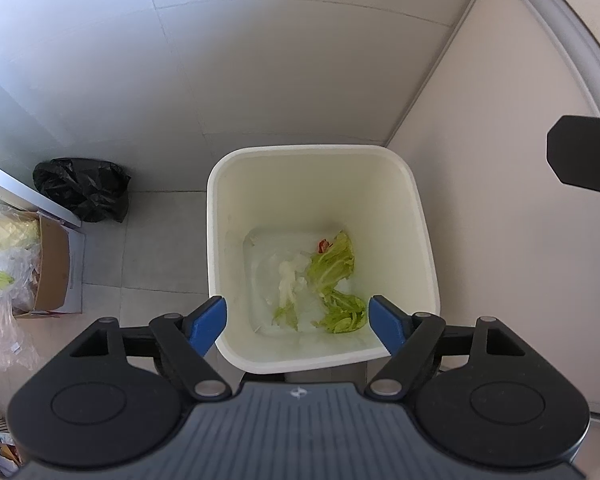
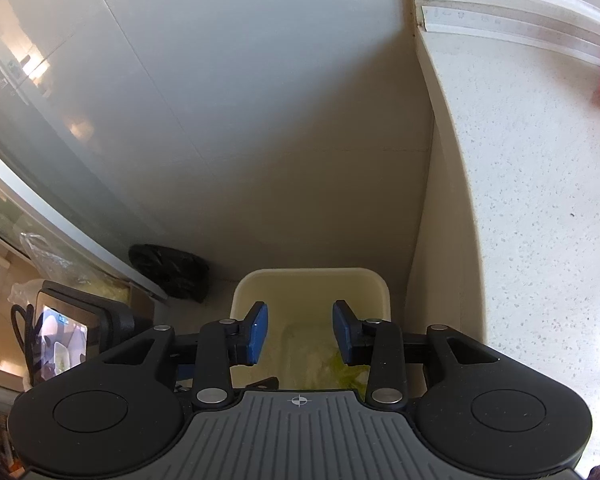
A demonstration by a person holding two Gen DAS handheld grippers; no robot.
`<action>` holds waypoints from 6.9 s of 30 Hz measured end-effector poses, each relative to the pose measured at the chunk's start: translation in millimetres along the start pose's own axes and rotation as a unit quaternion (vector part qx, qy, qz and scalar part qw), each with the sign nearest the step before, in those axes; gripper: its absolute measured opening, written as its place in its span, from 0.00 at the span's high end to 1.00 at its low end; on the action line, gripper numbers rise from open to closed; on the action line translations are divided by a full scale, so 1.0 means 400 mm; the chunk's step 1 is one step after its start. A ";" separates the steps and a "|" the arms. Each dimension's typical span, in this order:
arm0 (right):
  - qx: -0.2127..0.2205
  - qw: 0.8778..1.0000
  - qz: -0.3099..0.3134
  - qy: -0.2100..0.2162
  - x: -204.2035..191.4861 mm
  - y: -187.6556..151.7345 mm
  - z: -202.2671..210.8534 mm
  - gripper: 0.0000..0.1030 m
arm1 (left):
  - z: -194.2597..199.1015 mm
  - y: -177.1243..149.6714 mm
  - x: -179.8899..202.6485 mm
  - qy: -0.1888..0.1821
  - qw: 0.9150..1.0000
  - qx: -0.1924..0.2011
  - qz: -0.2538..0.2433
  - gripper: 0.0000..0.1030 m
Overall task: Collect trash
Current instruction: 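Open both tools to drop the tray and leaf into the bin, then move both open tools back over the counter toward the white foam nets, then close the left tool on a white foam net while the right tool grasps another, then carry both white foam nets from the counter over the trash bin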
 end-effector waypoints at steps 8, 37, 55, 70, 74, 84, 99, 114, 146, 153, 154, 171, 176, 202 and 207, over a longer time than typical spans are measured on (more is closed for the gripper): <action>0.031 0.999 0.027 0.008 -0.010 -0.007 0.080 0.49 | 0.046 0.007 0.010 -0.012 1.000 0.018 -0.006 0.15; 0.207 0.964 -0.044 -0.158 0.372 -0.125 0.593 0.11 | 0.446 0.074 0.314 -0.064 0.967 0.179 -0.172 0.01; 0.238 0.918 -0.162 -0.272 0.830 -0.198 0.719 0.07 | 0.509 -0.001 0.740 -0.174 0.912 0.197 -0.314 0.00; 0.203 0.910 -0.159 -0.324 1.054 -0.124 0.628 0.05 | 0.466 -0.013 0.899 -0.221 0.901 0.174 -0.332 0.03; 0.190 0.912 -0.147 -0.331 1.074 -0.108 0.606 0.05 | 0.450 -0.006 0.908 -0.216 0.905 0.167 -0.327 0.06; 0.169 0.915 -0.137 -0.340 1.143 -0.078 0.574 0.05 | 0.425 0.006 0.911 -0.207 0.914 0.160 -0.309 0.25; 0.166 0.917 -0.139 -0.335 1.141 -0.080 0.552 0.62 | 0.445 0.009 0.894 -0.185 0.920 0.174 -0.298 0.64; 0.194 0.909 -0.131 -0.344 1.032 -0.089 0.640 0.70 | 0.503 -0.022 0.861 -0.184 0.914 0.198 -0.303 0.77; 0.205 0.922 -0.052 -0.324 0.595 -0.151 0.708 0.70 | 0.571 -0.042 0.593 -0.181 0.925 0.217 -0.254 0.77; 0.210 0.933 -0.048 -0.289 0.505 -0.124 0.691 0.70 | 0.579 -0.023 0.498 -0.174 0.933 0.225 -0.222 0.77; 0.211 0.934 -0.047 -0.285 0.493 -0.118 0.689 0.70 | 0.580 -0.021 0.486 -0.173 0.934 0.226 -0.217 0.77; 0.196 0.960 -0.003 -0.201 0.266 -0.071 0.581 0.70 | 0.554 0.006 0.268 -0.134 0.954 0.230 -0.140 0.77; 0.183 0.970 0.013 -0.161 0.190 -0.050 0.530 0.70 | 0.522 0.013 0.200 -0.114 0.962 0.219 -0.117 0.77; -0.004 0.994 0.063 -0.086 -0.030 -0.033 0.067 0.67 | 0.183 0.033 -0.034 -0.057 0.992 0.114 -0.023 0.76; -0.023 0.995 0.051 -0.083 -0.013 -0.017 0.014 0.65 | 0.144 0.039 -0.040 -0.058 0.993 0.098 -0.009 0.75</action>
Point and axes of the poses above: each gripper's, at about its wrist camera, not at the fingertips, and z roughly against the way its jaws point, x to its right, y to its top, the point moved 5 cm from there along -z, roughly the way its jaws point, and after that the axes turned 9 degrees about -x, right-handed, at the moved point
